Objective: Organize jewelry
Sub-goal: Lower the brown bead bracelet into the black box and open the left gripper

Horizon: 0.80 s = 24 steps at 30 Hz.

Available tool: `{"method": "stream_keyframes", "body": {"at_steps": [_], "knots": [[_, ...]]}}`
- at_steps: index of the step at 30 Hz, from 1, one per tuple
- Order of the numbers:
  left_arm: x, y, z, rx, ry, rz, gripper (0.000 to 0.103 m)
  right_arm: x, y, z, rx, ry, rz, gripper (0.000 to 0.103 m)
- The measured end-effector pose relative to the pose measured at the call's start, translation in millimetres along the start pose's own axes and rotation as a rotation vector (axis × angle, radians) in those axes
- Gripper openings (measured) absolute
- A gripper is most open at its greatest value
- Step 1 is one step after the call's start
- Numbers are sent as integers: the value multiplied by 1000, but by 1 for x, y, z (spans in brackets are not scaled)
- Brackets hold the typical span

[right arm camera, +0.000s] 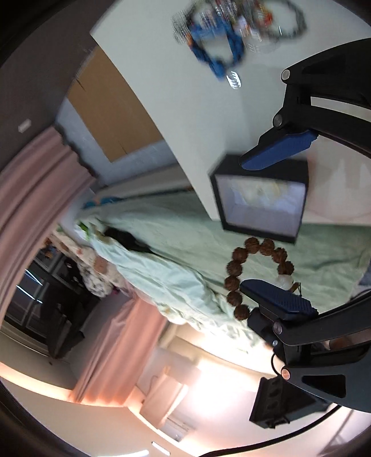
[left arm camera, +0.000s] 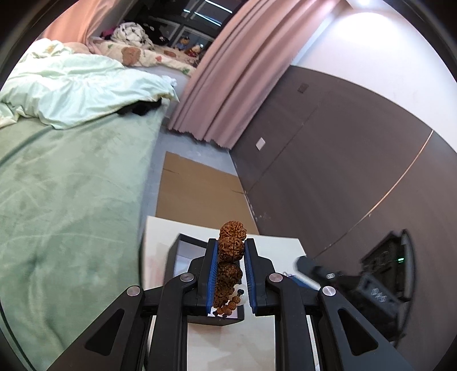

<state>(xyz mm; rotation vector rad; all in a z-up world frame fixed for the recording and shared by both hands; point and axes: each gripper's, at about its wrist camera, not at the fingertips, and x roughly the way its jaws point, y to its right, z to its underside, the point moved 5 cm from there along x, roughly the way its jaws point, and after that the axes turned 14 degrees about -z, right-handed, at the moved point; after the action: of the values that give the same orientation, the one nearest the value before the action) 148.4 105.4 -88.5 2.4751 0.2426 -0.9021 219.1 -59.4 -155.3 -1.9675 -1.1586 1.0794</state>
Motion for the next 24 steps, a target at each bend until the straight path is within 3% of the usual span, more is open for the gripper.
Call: {"method": "stream_keyframes", "body": {"at_steps": [10, 15, 19, 20, 22, 23, 24], "knots": [[47, 24, 17, 56, -78, -21, 19, -67, 19, -26, 36, 119, 86, 80], [79, 18, 25, 47, -188, -86, 20, -88, 26, -36, 40, 145, 109, 80], [90, -2, 28, -43, -262, -119, 23, -105, 28, -41, 30, 168, 107, 80], [87, -3, 27, -41, -249, -125, 26, -107, 29, -43, 27, 171, 108, 80], [81, -3, 25, -29, -223, -139, 48, -114, 29, -45, 17, 179, 115, 80], [77, -3, 23, -29, -206, -139, 72, -119, 30, -46, 14, 184, 123, 80], [73, -4, 22, -37, -191, -130, 85, -121, 31, -46, 12, 187, 129, 80]]}}
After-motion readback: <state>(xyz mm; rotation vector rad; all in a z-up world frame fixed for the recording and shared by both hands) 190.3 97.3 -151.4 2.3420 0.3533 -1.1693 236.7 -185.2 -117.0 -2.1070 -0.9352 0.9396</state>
